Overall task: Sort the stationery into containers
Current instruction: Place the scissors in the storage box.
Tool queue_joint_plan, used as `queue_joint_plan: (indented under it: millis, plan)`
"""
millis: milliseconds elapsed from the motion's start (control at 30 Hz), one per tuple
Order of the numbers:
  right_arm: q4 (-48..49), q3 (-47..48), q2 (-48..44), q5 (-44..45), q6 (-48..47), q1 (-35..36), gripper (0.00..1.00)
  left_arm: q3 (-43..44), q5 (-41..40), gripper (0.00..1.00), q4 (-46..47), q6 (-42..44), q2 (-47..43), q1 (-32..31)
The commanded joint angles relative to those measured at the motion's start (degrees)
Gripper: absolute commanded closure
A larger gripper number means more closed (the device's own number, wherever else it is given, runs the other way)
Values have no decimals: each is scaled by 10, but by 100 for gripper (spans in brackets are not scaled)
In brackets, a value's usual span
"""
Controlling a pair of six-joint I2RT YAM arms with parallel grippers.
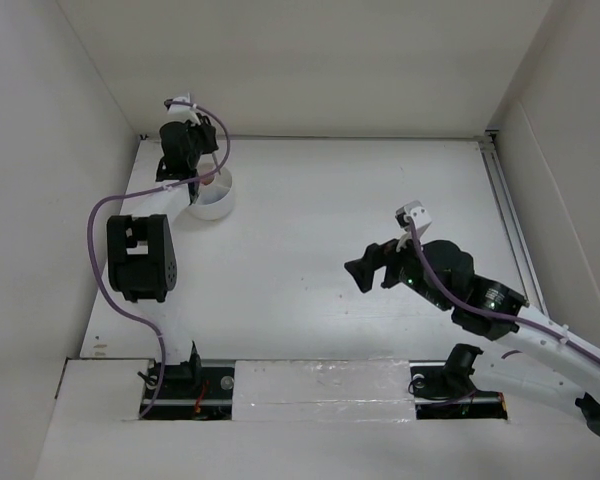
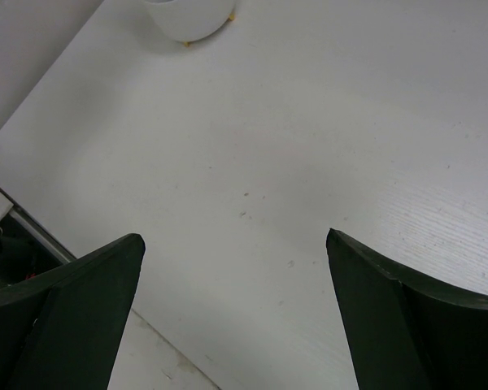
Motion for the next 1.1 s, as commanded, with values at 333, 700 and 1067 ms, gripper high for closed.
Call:
queue_joint_plan:
  millis: [333,700,1067]
  plan:
    - [18,-8,-20,-2,13,-3,0,-7,-9,100,52,4,8,-6]
    - [2,-14,-49,-7,13,-3,0,0,-18,100,29,8,26,-22]
    - [-3,-14,-60,-7,13,-3,0,6,-32,100,7,8,26,-22]
